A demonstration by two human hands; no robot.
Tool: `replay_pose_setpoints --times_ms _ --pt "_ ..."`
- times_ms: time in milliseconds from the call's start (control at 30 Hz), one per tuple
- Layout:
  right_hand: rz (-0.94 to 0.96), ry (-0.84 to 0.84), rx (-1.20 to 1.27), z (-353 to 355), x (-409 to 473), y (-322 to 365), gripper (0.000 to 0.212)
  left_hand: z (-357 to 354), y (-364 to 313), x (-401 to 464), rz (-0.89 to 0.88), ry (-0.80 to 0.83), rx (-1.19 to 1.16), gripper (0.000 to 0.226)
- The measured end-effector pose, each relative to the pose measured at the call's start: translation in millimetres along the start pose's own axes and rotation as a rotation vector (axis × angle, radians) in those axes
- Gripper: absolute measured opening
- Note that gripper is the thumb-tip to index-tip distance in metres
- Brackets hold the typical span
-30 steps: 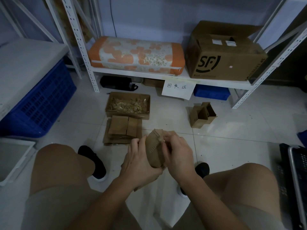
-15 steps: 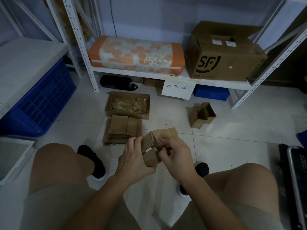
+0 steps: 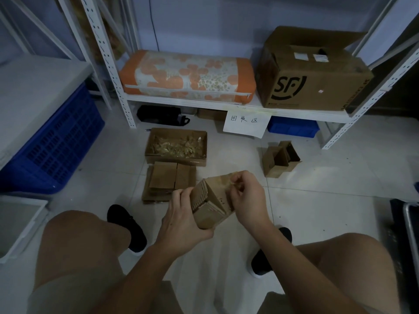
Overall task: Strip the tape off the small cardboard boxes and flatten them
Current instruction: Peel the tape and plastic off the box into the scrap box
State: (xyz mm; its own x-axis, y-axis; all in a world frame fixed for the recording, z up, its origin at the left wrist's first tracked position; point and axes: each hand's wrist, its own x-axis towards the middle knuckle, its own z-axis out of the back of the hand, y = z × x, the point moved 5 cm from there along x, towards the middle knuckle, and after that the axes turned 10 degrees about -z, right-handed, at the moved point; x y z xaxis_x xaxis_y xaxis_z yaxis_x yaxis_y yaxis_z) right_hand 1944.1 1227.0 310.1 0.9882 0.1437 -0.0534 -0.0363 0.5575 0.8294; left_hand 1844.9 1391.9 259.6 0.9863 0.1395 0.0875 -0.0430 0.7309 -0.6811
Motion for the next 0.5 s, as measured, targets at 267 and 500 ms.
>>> replay_pose_setpoints --times_ms 267,500 --pt "0.168 0.117 0.018 -52 84 23 0.013 20 56 77 0.083 -0.075 0.034 0.116" --pt "-0.273 0.225 0.216 -125 183 -12 0.015 5 141 154 0.115 -0.008 0.14 0.113"
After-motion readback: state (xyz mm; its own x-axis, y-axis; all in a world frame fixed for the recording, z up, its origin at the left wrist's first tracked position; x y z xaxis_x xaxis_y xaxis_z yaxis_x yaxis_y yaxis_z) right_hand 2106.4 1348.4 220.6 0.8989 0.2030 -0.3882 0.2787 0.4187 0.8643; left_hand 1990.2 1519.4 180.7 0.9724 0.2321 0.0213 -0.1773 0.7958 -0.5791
